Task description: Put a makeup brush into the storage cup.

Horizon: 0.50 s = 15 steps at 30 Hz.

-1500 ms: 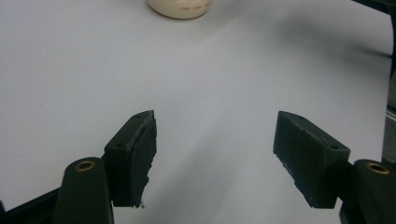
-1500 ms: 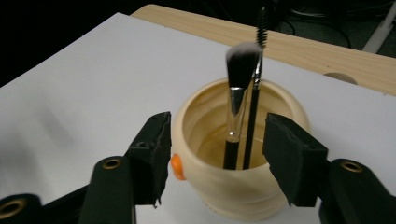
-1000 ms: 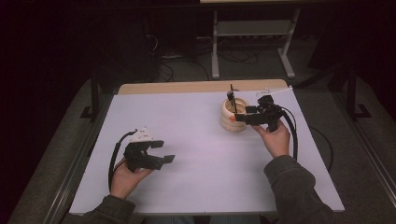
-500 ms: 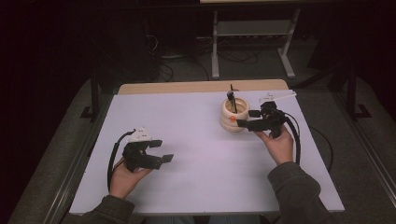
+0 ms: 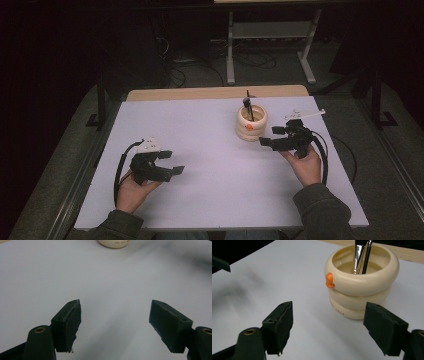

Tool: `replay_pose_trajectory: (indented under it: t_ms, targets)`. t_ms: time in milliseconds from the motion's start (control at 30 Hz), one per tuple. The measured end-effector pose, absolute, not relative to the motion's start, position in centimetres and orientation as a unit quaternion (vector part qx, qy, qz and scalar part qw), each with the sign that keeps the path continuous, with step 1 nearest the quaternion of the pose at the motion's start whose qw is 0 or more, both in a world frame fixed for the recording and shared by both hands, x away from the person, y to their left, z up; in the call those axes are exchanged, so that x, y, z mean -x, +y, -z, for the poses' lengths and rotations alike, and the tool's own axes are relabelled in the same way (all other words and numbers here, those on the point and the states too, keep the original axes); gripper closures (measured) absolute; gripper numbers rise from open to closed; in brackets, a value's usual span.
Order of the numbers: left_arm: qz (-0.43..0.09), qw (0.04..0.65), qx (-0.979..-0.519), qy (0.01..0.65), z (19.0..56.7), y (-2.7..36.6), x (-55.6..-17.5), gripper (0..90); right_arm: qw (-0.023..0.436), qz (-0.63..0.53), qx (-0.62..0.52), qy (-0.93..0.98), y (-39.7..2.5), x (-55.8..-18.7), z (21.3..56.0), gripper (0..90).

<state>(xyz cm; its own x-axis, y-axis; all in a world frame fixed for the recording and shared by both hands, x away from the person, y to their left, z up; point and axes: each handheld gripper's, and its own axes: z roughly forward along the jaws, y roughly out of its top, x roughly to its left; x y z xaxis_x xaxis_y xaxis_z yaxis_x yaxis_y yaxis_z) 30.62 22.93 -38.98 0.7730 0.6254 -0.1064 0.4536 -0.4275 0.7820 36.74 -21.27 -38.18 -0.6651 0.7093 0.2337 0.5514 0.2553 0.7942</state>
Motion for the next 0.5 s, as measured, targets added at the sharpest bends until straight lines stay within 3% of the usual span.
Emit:
replay_pose_trajectory:
  t_ms: [500]
  targets:
    - [-0.100,0.421,-0.838,0.333,39.7,23.4,-30.2,25.1,0.085,-0.461,-0.397,0.789,-22.3,-34.6,38.8,21.0]
